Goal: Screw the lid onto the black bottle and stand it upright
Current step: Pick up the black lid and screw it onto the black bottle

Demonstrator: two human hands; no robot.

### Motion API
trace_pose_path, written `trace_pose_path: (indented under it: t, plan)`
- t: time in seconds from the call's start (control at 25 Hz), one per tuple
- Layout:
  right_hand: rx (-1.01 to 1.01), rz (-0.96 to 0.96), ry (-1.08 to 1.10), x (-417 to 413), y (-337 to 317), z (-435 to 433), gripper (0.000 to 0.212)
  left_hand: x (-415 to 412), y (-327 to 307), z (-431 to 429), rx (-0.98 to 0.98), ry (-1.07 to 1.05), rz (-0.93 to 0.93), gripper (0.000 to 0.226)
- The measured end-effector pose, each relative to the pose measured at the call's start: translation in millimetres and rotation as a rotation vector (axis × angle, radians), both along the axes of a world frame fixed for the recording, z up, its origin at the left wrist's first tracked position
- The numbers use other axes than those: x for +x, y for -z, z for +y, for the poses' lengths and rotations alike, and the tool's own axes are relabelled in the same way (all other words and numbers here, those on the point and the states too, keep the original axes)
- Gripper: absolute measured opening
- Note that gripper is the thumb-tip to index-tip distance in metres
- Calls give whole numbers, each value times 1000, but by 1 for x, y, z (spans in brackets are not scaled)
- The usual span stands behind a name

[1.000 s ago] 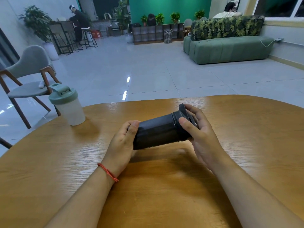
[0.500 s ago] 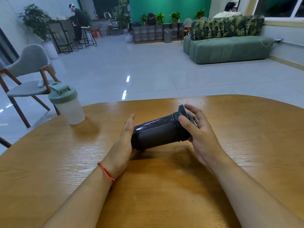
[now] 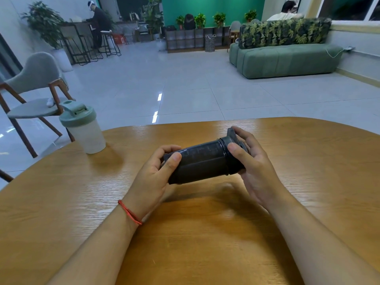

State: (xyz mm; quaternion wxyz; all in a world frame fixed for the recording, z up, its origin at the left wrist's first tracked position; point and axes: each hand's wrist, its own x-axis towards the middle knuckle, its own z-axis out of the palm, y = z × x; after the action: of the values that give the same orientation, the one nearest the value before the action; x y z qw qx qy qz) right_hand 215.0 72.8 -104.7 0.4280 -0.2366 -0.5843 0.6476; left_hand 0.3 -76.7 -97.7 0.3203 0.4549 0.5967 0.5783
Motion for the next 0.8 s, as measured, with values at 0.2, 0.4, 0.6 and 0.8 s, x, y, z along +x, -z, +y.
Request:
trace_pose_path:
  t: [0.2, 0.4, 0.6, 0.8]
  plan:
    - [71, 11, -12, 3, -4, -1, 65, 1, -2, 4, -93, -23, -173, 36]
    - [-26, -25, -1, 1, -9, -1, 61, -8, 1, -3, 123, 6, 39, 33]
    - [-106, -35, -11, 4, -15, -1, 62, -7, 2, -5, 201, 58, 226, 40]
    - [14, -148, -149, 8, -12, -7, 55, 1, -1, 3, 2, -137, 7, 29]
